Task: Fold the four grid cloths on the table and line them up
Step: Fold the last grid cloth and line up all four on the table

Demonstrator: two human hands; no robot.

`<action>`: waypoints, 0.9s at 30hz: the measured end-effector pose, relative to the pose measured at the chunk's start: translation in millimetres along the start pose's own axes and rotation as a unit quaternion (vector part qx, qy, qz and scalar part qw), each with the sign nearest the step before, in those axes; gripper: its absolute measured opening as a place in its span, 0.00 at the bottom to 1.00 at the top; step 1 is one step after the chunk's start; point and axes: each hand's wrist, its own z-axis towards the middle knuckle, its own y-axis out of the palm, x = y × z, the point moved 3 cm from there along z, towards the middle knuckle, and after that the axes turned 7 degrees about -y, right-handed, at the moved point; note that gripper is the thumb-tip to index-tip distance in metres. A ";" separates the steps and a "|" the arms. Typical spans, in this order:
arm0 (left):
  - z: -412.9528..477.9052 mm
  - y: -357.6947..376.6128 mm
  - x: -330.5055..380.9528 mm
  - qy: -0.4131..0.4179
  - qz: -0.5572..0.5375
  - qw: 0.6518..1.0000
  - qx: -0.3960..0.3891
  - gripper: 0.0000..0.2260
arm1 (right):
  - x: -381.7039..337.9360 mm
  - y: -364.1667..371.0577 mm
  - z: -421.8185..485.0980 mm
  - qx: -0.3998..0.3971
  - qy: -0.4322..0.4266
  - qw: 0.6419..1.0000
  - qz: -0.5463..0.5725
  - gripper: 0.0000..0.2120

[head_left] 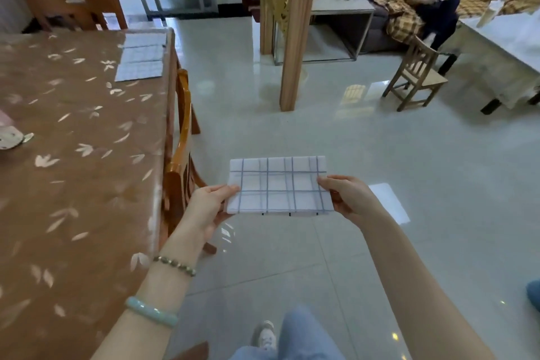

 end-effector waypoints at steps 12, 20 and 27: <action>125.3 39.3 81.4 0.006 -0.044 0.995 0.085 0.07 | -75.0 23.0 199.3 -0.100 0.013 0.992 -0.072 0.07; 199.2 73.6 157.7 0.008 -0.083 0.984 0.158 0.09 | -140.3 46.3 328.9 -0.150 0.027 0.983 -0.100 0.06; 263.5 72.3 210.4 0.015 -0.116 0.973 0.198 0.07 | -167.2 86.5 422.4 -0.199 0.042 0.974 -0.097 0.07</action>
